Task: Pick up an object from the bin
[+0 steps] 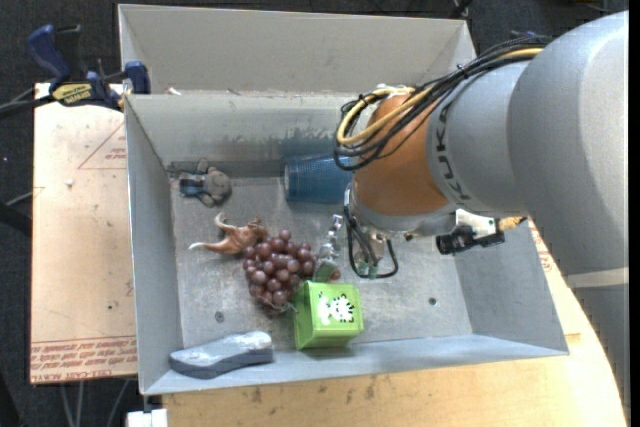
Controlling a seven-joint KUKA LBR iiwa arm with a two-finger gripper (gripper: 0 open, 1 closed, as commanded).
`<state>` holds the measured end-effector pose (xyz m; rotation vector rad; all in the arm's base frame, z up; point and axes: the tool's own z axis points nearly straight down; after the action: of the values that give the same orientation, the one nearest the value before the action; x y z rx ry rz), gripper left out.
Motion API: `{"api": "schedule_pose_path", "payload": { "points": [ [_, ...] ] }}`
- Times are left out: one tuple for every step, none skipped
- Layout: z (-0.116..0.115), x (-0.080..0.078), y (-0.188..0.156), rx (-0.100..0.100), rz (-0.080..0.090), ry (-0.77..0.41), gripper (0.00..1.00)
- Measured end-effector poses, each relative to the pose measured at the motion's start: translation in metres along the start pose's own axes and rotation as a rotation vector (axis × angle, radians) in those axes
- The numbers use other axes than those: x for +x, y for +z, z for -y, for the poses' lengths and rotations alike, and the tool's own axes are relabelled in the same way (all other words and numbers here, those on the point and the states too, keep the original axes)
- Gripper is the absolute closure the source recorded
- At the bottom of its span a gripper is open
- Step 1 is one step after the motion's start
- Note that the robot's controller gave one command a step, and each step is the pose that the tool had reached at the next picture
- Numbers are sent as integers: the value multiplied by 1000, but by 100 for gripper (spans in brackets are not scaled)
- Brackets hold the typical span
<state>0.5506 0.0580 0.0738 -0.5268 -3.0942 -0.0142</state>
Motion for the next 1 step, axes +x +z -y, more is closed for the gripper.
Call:
{"api": "schedule_pose_path", "payload": {
  "points": [
    [12,-26,-1,1,3,-16,100]
  ]
}}
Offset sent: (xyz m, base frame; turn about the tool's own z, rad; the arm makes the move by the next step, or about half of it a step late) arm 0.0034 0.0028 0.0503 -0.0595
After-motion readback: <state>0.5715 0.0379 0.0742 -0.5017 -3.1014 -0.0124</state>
